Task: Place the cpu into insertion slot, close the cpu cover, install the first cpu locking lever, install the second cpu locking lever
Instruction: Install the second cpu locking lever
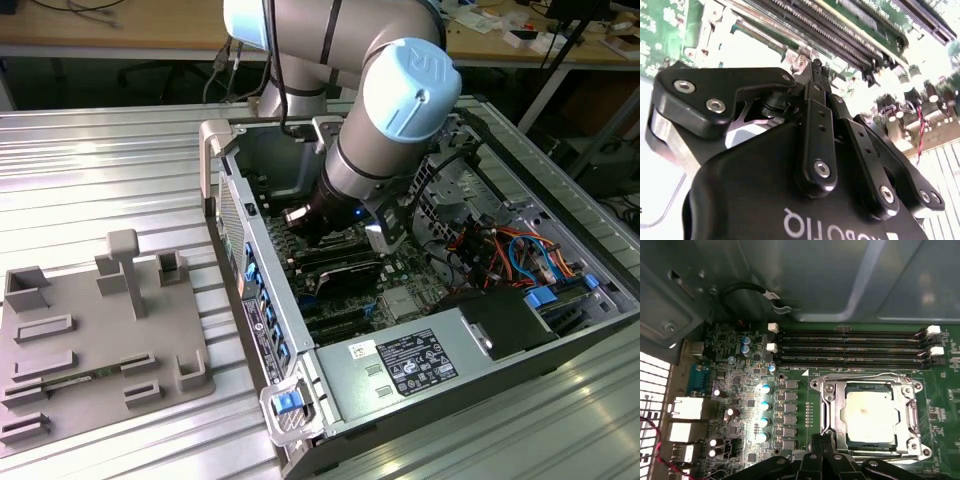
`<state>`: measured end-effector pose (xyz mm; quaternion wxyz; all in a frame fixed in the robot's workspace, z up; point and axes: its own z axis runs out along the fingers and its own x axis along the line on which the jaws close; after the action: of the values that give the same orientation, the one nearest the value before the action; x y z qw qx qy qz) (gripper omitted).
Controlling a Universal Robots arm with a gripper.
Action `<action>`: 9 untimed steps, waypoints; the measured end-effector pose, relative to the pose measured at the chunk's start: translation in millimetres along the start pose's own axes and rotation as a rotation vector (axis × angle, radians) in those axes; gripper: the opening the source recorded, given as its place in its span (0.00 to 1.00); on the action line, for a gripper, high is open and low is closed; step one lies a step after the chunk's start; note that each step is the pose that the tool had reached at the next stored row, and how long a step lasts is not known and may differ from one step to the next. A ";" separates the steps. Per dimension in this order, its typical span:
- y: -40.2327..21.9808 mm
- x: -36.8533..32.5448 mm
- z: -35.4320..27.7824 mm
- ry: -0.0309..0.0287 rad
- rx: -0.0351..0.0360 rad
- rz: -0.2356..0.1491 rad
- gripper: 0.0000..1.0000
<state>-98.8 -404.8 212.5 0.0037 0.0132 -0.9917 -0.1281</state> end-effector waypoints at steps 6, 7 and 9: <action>9.2 0.1 -21.0 0.0000 0.0002 0.000 0.11; 10.0 0.0 -21.5 -0.0001 -0.0001 0.000 0.11; 10.2 0.0 -21.5 0.0000 0.0000 0.000 0.11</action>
<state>-98.8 -400.4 235.9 0.0037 0.0133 -0.9917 -0.1281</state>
